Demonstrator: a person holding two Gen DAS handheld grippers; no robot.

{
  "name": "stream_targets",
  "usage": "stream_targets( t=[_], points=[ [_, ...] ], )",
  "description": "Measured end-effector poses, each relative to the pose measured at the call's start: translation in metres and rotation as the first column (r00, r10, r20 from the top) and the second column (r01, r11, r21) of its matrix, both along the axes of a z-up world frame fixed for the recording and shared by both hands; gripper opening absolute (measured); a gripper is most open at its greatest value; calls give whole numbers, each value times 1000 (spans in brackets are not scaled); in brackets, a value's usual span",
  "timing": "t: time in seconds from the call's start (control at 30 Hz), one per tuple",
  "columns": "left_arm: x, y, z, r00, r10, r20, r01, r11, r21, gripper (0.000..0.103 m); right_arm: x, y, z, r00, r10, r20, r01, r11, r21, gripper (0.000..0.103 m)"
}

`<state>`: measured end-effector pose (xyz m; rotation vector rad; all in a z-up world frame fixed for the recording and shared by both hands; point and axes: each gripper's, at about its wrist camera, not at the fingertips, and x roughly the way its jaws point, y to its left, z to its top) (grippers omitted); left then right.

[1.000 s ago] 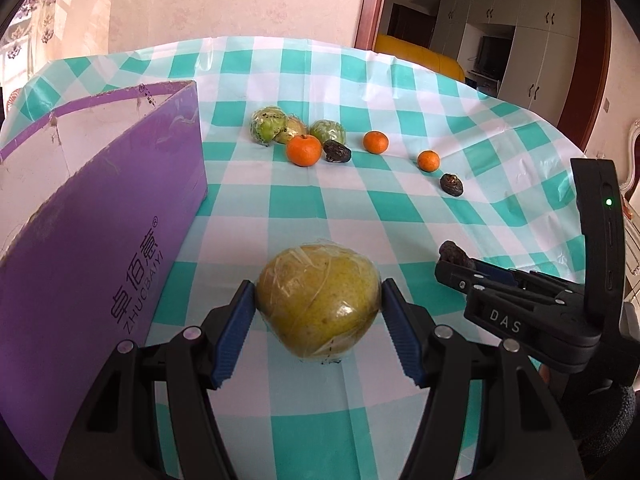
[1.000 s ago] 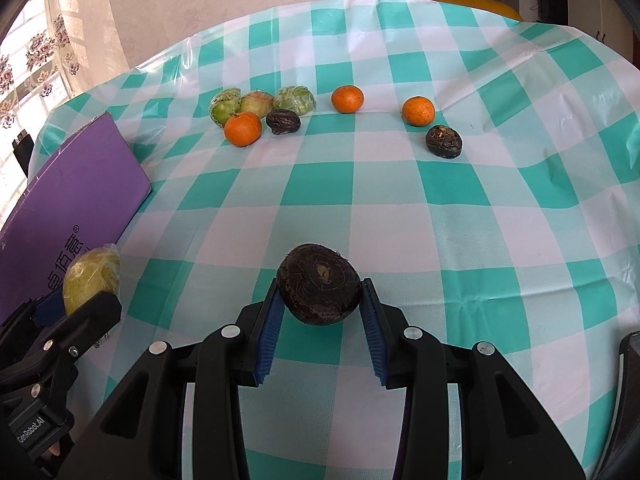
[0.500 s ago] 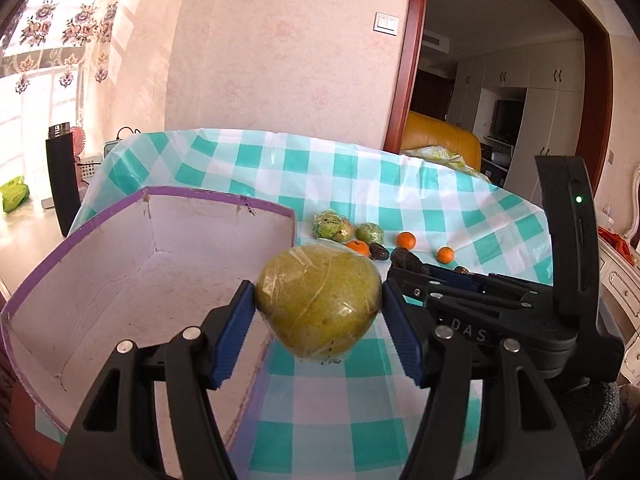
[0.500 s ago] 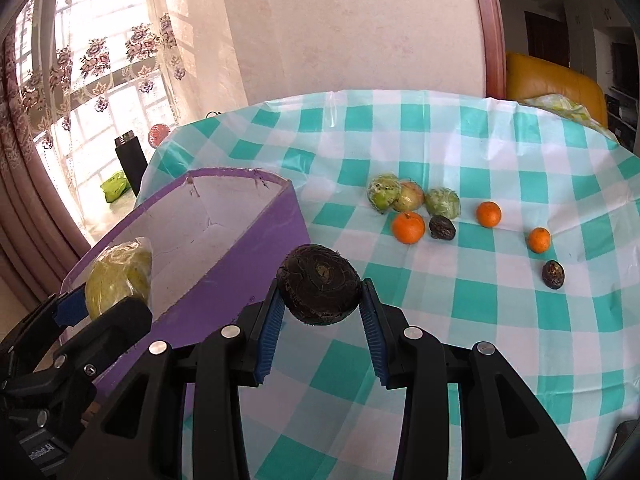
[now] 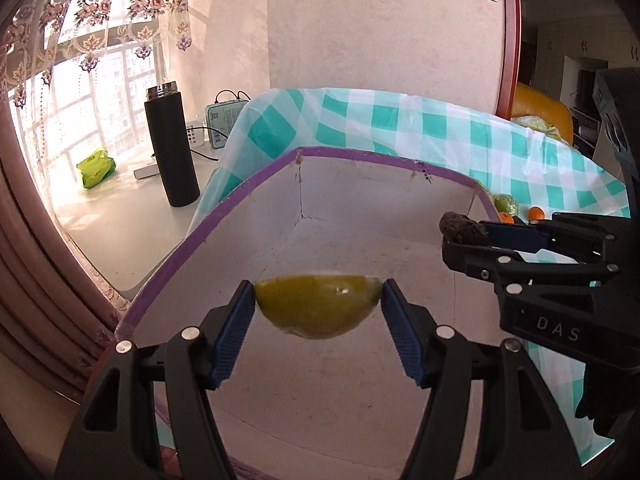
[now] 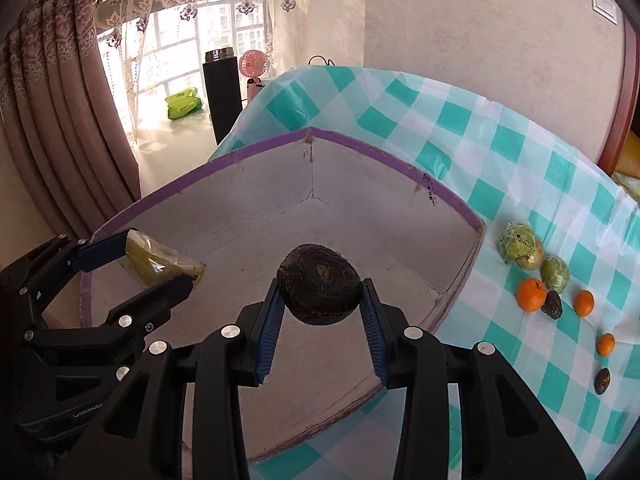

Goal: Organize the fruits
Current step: 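Carry both fruits over the purple box and release them inside, then return both grippers to the fruits on the tablecloth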

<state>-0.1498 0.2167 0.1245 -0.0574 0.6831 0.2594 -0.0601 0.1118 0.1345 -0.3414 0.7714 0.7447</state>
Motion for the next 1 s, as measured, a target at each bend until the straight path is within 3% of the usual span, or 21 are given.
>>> stream_targets(
  t=[0.07,0.17,0.23,0.33,0.43,0.53,0.63,0.73,0.8,0.93,1.0],
  points=[
    [6,5,-5,999,-4,-32,5,1000,18,64,0,16,-10,1000,24,2,-23,996,-82,39],
    [15,16,-17,996,-4,-93,4,1000,2,66,6,25,-20,999,18,-41,-22,993,-119,39],
    [23,18,-28,984,-25,-177,25,1000,-3,65,4,32,-31,999,25,-44,-32,983,-180,39],
    [25,20,-40,975,-38,-220,39,999,0,66,2,36,-43,998,30,-53,-41,974,-223,39],
    [21,22,-39,975,-31,-219,34,999,10,66,-1,39,-49,999,29,-22,-34,965,-258,39],
    [18,33,-38,980,-11,-198,3,999,-43,75,-10,46,-57,997,77,12,-68,940,-335,44],
    [16,32,-35,983,-6,-185,-1,999,-38,81,-12,41,-55,997,82,14,-74,949,-307,51],
    [12,35,-31,989,27,-146,-35,998,-56,92,-16,35,-52,995,85,46,-71,963,-259,59],
    [9,38,-29,992,52,-117,-62,995,-81,94,-22,30,-49,991,72,111,-47,976,-214,90],
    [1,38,-25,991,121,-50,-125,988,-91,94,-28,6,-35,977,-3,214,10,999,-31,89],
    [-9,37,-18,989,150,20,-146,980,-135,95,-35,-14,-22,954,-47,295,27,997,71,88]
  ],
)
